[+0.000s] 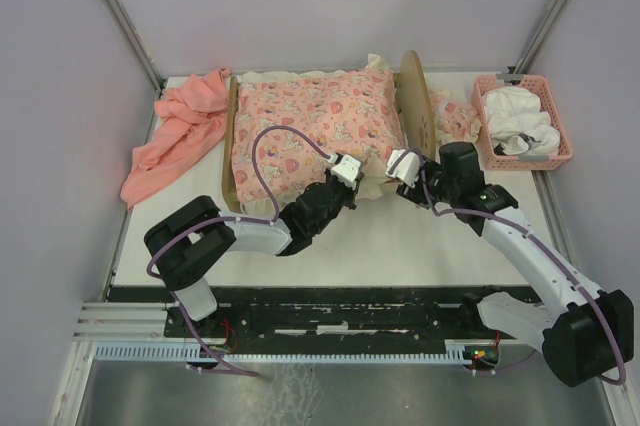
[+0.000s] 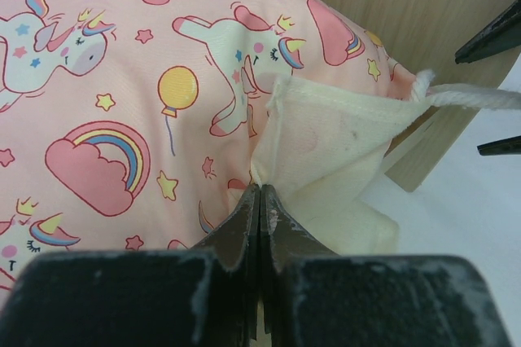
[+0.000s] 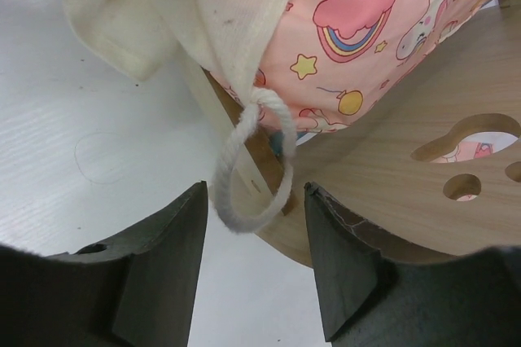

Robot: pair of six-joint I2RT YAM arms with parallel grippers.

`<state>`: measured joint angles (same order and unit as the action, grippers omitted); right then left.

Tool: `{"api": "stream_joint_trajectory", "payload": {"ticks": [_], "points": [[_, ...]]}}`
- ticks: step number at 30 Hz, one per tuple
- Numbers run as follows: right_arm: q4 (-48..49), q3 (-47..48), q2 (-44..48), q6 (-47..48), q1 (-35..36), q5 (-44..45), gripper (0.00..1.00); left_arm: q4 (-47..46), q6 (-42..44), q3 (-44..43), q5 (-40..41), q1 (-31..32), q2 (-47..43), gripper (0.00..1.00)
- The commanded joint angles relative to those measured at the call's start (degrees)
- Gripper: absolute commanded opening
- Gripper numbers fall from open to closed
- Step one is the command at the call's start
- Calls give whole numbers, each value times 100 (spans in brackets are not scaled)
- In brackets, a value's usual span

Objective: Set up the pet bed

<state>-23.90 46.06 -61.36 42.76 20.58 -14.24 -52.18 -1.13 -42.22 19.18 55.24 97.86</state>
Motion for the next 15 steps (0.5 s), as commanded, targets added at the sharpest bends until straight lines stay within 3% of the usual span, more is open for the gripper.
{"api": "stream_joint_trajectory", "payload": {"ticks": [1, 3, 6, 8, 15], "points": [[648, 5, -56, 184, -16, 489, 58, -46, -169, -91, 49, -34, -14, 3], [540, 62, -151, 146, -12, 622, 48, -51, -170, -110, 38, -36, 20, 3], [147, 245, -229, 174, -5, 783, 18, -51, -156, -135, 55, -35, 60, 3], [-226, 492, -177, 13, 4, 806, 5, -46, -143, -145, 56, -34, 75, 3], [-1418, 1336, -67, -905, 184, 383, 2, 53, -81, -234, 135, -38, 160, 3]]}}
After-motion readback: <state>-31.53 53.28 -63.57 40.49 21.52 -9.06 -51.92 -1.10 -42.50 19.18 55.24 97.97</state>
